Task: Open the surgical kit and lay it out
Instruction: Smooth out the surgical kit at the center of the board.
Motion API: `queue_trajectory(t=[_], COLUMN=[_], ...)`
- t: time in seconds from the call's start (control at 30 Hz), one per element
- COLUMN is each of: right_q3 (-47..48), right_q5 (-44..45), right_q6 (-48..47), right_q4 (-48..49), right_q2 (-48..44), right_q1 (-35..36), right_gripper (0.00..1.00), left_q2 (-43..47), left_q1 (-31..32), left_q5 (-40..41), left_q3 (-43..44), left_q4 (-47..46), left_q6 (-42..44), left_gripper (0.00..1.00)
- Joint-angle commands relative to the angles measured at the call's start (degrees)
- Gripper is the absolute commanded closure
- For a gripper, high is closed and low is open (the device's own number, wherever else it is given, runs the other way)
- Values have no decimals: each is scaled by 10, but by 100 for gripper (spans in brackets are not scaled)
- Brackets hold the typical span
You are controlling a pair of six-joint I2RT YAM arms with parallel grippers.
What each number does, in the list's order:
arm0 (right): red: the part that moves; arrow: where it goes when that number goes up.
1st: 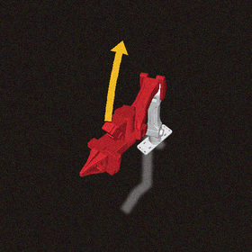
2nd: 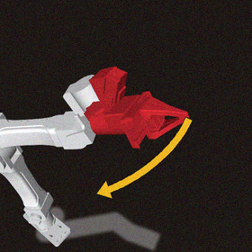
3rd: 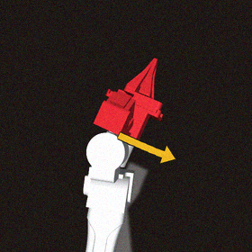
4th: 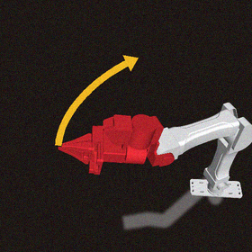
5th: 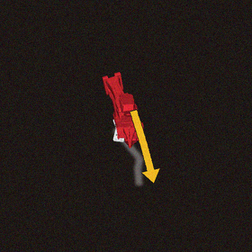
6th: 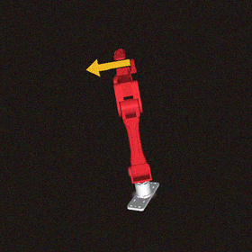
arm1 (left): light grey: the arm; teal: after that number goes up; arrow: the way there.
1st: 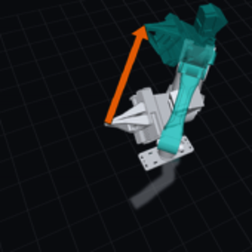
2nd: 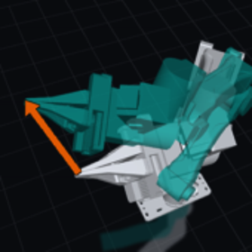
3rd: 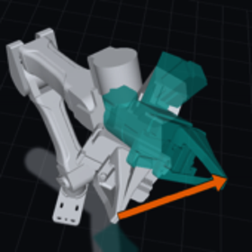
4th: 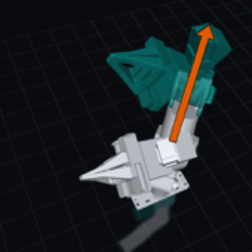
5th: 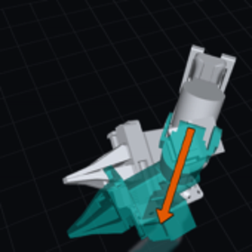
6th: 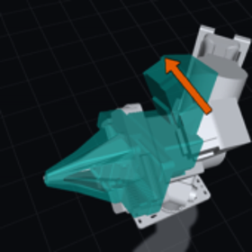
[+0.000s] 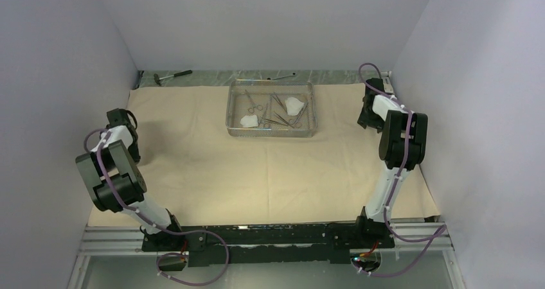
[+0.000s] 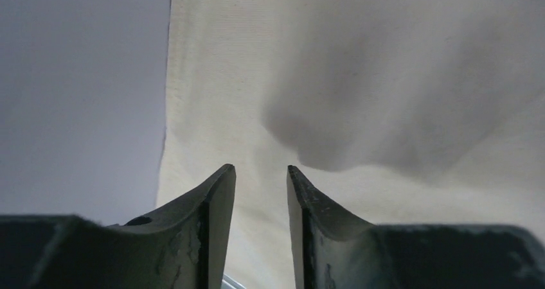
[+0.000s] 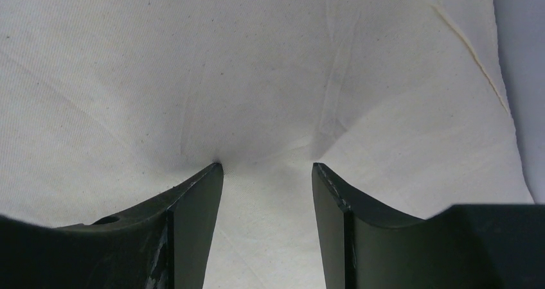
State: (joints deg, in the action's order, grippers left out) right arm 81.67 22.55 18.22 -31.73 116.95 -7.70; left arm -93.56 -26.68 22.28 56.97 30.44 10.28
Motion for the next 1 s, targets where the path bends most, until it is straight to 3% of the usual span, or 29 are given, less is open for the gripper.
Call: queue_trajectory(t=[0.0,0.07,0.17,0.4,0.6,0.73,0.97], right_q3=[-10,-4,1,31,75,89,97], right_q5=[32,32,26,25,22,19,22], right_q6=[-4,-1,-4,6,7,11,16], right_q4=[-9,-14,-10,-23,-48,-51,-52], right_q2=[54,57,60,79,103,110,92], right_q1=[-17,-18,-20,-21,-23,-27,-26], right_gripper=[43,43,43,43,43,43,43], left_q2=[18,17,18,52,77,67,127], left_q1=[-41,-46,-56,-88,-132,-141,-127], left_q5=[-55,-85,-103,-33,-9,-50,-246], left_q3=[-25,-50,-90,-192,-221,-171,-90], left_q4=[-64,-81,-114,-188,-215,-175,-149], left_q6=[106,128,144,201,262,256,206], left_gripper=[64,70,68,68,65,62,54])
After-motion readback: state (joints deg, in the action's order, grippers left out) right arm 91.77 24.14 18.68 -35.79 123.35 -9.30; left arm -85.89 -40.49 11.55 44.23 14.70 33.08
